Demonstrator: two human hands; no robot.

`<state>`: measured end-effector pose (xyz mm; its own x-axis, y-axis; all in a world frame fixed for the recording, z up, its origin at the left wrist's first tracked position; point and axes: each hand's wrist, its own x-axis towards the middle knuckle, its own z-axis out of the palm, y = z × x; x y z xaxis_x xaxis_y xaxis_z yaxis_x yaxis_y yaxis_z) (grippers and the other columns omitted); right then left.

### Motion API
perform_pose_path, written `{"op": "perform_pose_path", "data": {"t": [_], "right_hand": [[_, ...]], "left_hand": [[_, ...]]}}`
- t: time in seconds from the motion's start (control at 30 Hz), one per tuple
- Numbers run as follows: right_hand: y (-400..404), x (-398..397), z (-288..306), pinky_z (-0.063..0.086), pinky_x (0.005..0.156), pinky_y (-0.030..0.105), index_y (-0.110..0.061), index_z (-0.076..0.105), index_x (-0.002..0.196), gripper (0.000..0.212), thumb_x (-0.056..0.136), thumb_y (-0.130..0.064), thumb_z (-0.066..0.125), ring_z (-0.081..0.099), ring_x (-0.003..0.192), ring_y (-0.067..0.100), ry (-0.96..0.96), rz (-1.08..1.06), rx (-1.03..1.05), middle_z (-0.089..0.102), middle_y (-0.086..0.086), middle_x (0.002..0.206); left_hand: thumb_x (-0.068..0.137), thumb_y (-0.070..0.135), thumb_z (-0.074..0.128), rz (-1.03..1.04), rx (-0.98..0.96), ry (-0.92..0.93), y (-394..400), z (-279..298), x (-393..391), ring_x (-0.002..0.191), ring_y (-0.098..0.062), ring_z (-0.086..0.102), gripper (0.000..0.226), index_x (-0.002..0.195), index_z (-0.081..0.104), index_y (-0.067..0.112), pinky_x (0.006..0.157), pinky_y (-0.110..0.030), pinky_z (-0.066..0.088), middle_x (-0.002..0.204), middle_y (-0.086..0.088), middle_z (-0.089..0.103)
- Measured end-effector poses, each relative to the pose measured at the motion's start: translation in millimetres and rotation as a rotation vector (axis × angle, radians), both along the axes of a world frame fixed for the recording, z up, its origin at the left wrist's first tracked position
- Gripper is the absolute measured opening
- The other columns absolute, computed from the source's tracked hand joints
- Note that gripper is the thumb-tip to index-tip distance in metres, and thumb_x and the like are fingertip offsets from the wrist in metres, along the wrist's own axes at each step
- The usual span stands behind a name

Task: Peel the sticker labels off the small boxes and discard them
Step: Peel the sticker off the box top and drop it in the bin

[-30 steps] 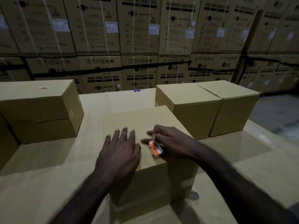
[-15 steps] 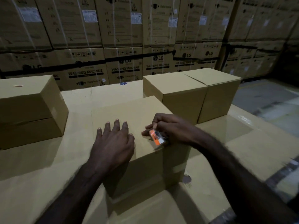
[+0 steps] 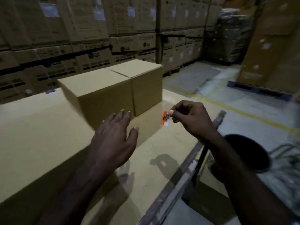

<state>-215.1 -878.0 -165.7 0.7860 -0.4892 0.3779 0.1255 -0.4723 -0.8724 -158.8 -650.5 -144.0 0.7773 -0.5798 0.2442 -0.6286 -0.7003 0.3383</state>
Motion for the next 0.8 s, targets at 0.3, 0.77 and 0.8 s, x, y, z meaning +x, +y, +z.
{"op": "perform_pose_path", "data": {"t": [0.3, 0.77, 0.8], "right_hand": [[-208.4, -103.1, -62.4, 0.056, 0.069, 0.038, -0.018, 0.07, 0.066, 0.012, 0.077, -0.014, 0.072, 0.068, 0.062, 0.019, 0.168, -0.333, -0.033, 0.069, 0.0, 0.059], [-394.7, -173.9, -190.0, 0.045, 0.07, 0.026, -0.02, 0.067, 0.076, 0.005, 0.077, -0.016, 0.07, 0.066, 0.074, 0.019, 0.527, -0.649, -0.058, 0.071, 0.001, 0.073], [-399.0, -172.6, -199.9, 0.045, 0.071, 0.028, -0.019, 0.067, 0.08, 0.006, 0.076, -0.013, 0.068, 0.066, 0.075, 0.022, 0.535, -0.658, -0.063, 0.071, 0.003, 0.074]], "left_hand": [[0.084, 0.044, 0.03, -0.25, 0.096, 0.01, -252.5, -58.2, -53.0, 0.12, -0.031, 0.051, 0.064, 0.132, 0.053, 0.009, 0.1, -0.039, 0.041, 0.132, -0.011, 0.057], [0.081, 0.033, 0.037, -0.558, 0.216, 0.062, -508.9, -139.0, -93.6, 0.095, -0.032, 0.06, 0.039, 0.102, 0.059, 0.01, 0.079, -0.041, 0.047, 0.1, -0.009, 0.064], [0.081, 0.033, 0.037, -0.576, 0.231, 0.068, -518.9, -147.3, -92.5, 0.093, -0.033, 0.06, 0.038, 0.102, 0.058, 0.009, 0.077, -0.041, 0.047, 0.098, -0.01, 0.063]]}}
